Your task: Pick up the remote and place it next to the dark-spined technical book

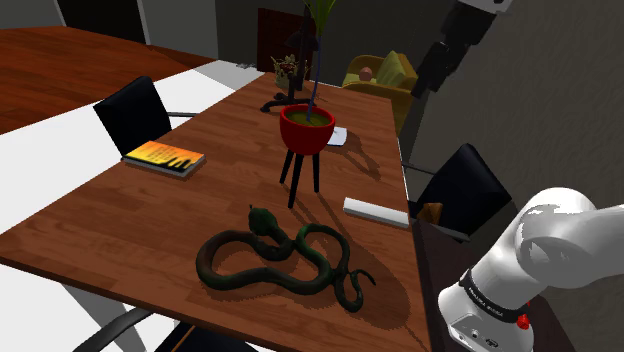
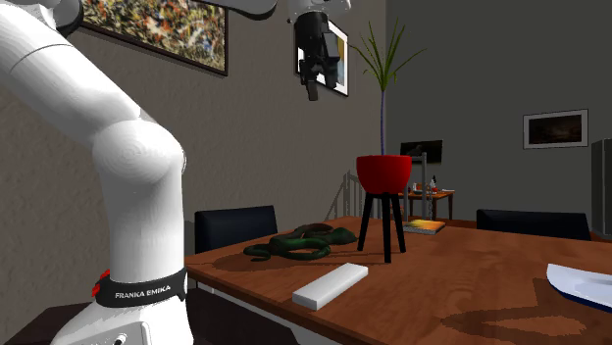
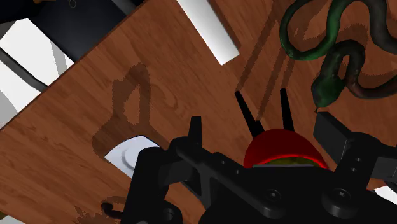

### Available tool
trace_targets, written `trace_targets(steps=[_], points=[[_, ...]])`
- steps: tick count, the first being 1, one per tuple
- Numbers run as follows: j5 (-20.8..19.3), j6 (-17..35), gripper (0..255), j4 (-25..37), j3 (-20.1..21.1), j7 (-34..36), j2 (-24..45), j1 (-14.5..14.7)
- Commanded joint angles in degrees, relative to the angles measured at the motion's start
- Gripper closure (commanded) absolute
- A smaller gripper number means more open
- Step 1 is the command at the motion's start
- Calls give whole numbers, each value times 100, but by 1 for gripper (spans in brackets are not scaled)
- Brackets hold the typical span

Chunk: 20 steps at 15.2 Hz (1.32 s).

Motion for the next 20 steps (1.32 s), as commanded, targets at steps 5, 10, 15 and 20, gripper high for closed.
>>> trace_targets(steps=[5, 10, 15, 20], points=[[-65, 586, 0, -787, -123, -326, -71, 75], [-170, 1364, 0, -1665, -291, -736, -11, 146], [-305, 2225, 0, -2419, -479, -1147, 255, 189], [-467, 3207, 0, -3027, -685, -1562, 788, 203]])
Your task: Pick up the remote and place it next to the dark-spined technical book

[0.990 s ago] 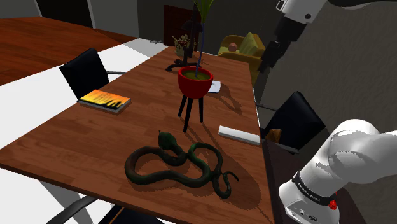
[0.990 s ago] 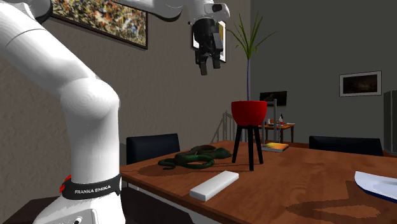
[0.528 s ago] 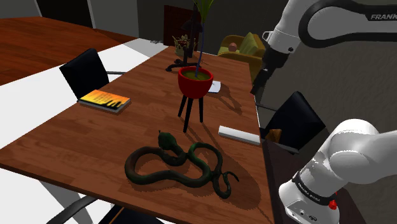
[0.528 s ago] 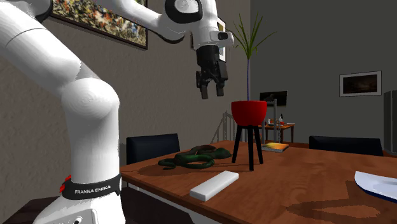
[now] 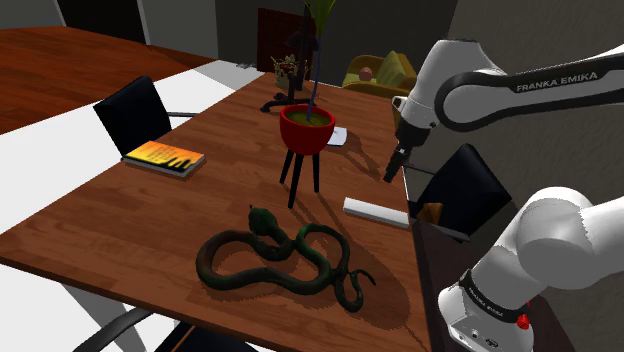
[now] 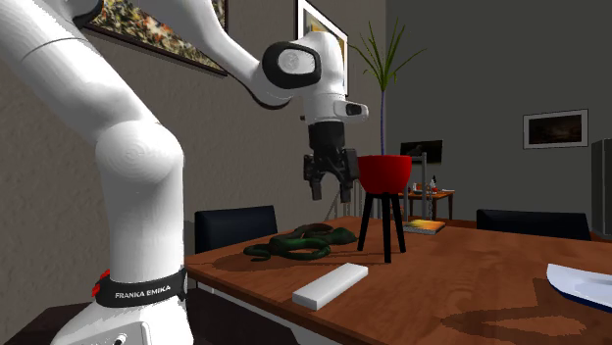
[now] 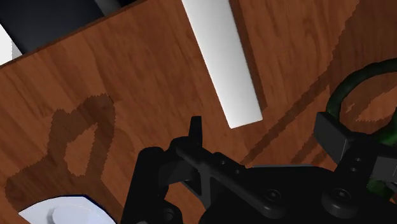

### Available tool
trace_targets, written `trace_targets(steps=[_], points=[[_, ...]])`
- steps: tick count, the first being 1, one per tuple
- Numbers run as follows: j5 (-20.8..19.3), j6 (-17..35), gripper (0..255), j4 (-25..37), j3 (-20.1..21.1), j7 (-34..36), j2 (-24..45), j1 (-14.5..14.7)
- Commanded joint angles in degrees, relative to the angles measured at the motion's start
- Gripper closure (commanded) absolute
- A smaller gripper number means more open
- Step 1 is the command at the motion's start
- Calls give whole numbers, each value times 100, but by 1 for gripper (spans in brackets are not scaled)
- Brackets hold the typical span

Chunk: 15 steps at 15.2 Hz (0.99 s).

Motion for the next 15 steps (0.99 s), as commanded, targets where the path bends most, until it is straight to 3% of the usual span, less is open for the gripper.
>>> trace_targets(steps=[1, 8, 15], points=[[-69, 474, 0, -231, -85, -169, 296, 5], [-318, 2130, 0, -702, -397, -752, 1700, 3], [-332, 3019, 0, -801, -467, -817, 2510, 19]])
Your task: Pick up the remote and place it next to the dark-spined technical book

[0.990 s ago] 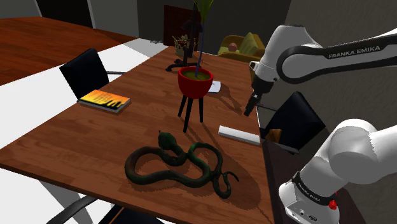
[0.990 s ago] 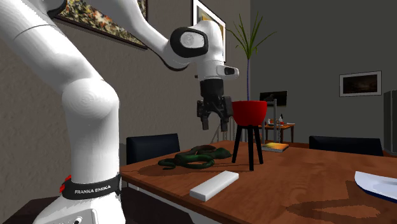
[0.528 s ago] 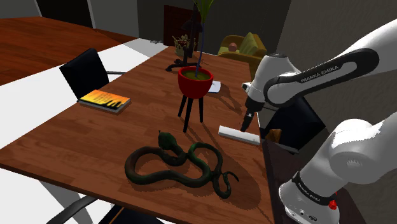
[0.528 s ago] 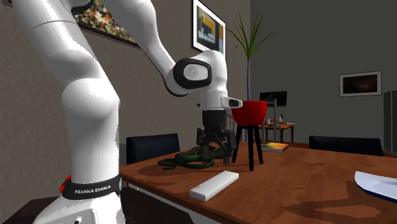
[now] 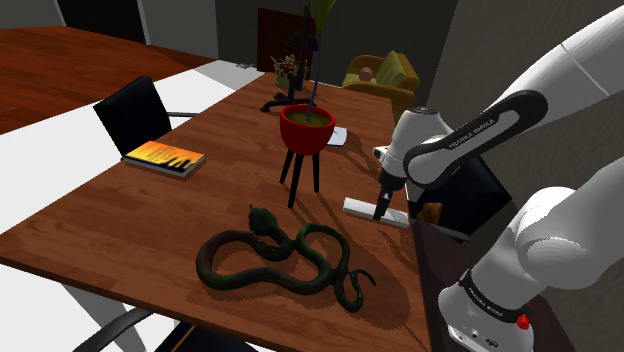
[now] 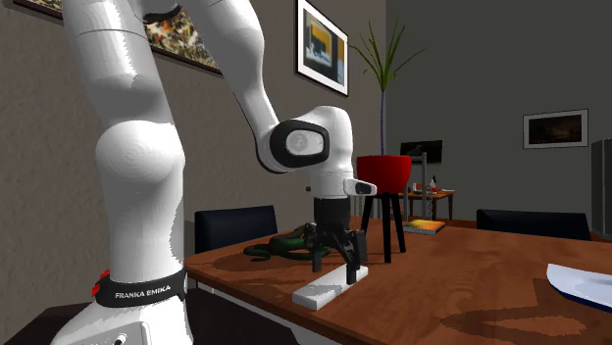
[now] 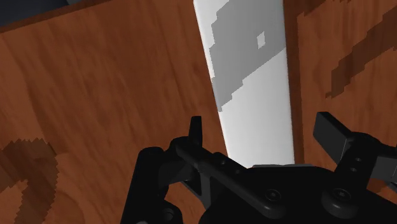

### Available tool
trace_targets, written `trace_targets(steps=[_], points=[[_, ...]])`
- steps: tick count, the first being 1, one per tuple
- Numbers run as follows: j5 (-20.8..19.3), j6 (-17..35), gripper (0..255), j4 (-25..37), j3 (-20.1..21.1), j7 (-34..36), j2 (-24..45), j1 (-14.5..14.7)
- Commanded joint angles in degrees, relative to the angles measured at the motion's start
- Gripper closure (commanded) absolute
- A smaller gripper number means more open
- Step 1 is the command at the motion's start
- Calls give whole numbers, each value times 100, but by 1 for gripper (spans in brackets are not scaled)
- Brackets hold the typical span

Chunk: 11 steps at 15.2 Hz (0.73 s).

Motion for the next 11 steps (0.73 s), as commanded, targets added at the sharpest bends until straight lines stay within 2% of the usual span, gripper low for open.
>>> trace_targets(steps=[1, 9, 10, 11], points=[[12, 271, 0, -9, -10, 1, 257, 17], [16, 342, 0, -12, -13, -2, 325, 20], [16, 342, 255, -12, -13, -2, 324, 20], [16, 341, 255, -12, -13, -2, 324, 20]])
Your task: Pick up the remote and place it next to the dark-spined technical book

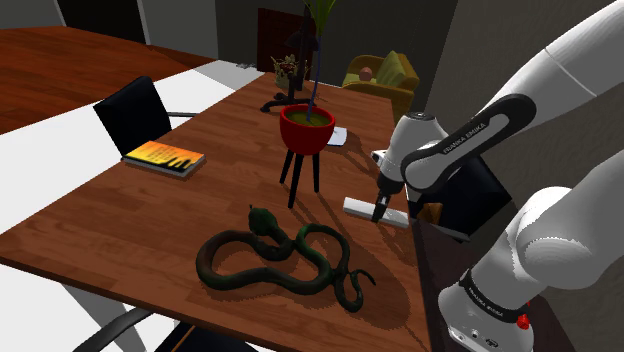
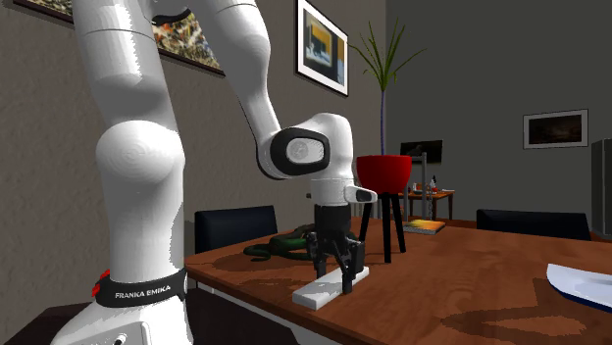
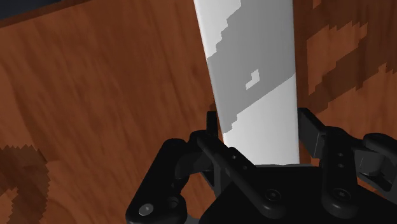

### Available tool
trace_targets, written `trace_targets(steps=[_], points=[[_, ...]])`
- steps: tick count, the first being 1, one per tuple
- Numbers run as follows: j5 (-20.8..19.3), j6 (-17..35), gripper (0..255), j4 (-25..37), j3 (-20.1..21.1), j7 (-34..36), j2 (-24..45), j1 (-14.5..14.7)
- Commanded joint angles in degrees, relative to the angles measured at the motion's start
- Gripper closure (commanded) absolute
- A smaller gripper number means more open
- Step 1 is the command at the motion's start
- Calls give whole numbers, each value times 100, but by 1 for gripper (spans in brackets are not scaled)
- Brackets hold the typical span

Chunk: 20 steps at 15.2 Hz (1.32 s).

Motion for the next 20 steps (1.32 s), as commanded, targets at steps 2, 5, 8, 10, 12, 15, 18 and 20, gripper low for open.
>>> trace_targets(steps=[2, 5, 8, 10, 12, 15, 18, 20], points=[[1, -1, 255, -4, 3, 1, 3, 3], [2, 3, 255, -3, 3, 2, 8, 4], [1, 1, 255, -5, 2, 1, 3, 2], [-10, -245, 255, 10, 14, 7, -228, -8], [-15, -490, 255, 32, 27, 9, -451, -17], [-16, -853, 255, 79, 46, 10, -767, -25], [-9, -1209, 255, 143, 65, 8, -1059, -30], [-3, -1442, 255, 195, 78, 5, -1241, -32]])
